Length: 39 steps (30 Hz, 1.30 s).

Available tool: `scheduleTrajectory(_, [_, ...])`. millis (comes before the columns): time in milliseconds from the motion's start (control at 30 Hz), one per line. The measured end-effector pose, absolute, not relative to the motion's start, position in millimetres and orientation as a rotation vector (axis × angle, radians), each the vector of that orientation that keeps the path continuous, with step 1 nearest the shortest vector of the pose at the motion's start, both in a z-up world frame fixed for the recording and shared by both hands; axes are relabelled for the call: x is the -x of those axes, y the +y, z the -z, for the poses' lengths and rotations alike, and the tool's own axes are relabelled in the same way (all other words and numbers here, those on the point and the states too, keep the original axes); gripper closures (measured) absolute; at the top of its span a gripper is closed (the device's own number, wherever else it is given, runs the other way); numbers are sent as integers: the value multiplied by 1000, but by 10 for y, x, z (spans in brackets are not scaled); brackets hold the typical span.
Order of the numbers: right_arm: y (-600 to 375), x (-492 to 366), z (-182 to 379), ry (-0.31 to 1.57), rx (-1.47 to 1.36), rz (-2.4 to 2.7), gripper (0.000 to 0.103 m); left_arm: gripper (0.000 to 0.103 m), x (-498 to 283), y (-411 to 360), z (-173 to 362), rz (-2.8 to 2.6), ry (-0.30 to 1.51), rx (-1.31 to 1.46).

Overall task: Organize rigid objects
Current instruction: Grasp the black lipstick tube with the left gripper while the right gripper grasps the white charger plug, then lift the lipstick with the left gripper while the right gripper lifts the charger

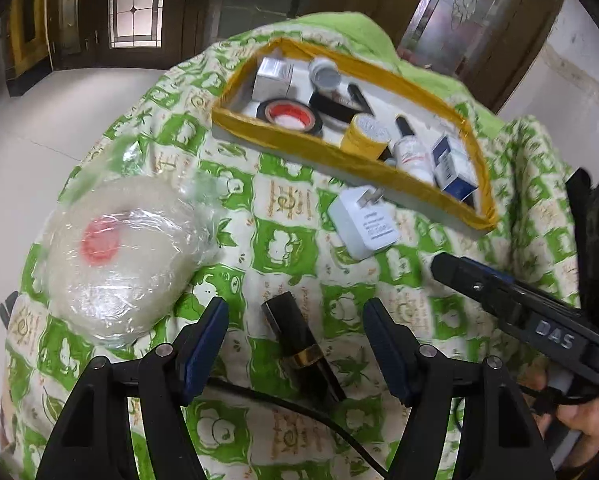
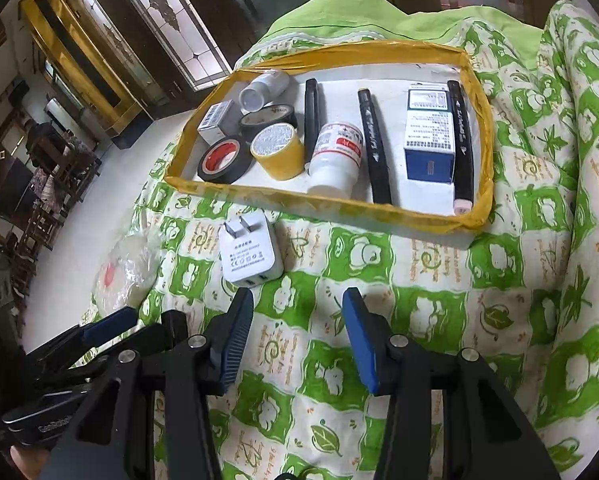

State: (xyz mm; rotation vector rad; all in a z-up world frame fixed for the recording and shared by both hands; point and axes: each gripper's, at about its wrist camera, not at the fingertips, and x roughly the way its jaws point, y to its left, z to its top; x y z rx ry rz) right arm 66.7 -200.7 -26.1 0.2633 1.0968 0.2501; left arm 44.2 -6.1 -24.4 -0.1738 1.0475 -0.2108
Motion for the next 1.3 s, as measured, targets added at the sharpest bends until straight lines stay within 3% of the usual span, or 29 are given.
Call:
scheduleTrajectory(67, [-2010, -650, 284, 1102, -263, -244, 58, 36, -467, -90, 295, 213, 1063, 160])
scheduleTrajectory(200, [-2004, -672, 294, 1106, -268, -244, 58, 71, -448, -208, 381, 240, 1113, 91])
scheduleTrajectory(267, [-1989, -730, 285, 1107, -271, -249, 57, 77, -434, -291, 422, 250, 1126, 50])
scheduleTrajectory(367, [-1881, -857, 271, 1118, -243, -288, 50, 77, -433, -312, 426, 250, 1122, 42])
scheduleTrajectory(633, [-1402, -1312, 538, 1251, -193, -410, 46, 77, -437, -278, 454, 253, 1120, 64])
scheduleTrajectory(700, [-1305, -1324, 605, 1253, -110, -401, 50, 77, -434, -278, 462, 253, 1118, 59])
scheduleTrajectory(733, [-1270, -1301, 599, 1238, -50, -381, 62, 77, -437, -283, 464, 253, 1117, 59])
scheduleTrajectory(767, [-1262, -1279, 589, 1231, -18, -371, 64, 77, -440, -284, 465, 253, 1116, 60])
scheduleTrajectory(1300, [-1853, -364, 433, 1290, -171, -354, 65, 77, -477, -216, 428, 286, 1118, 134])
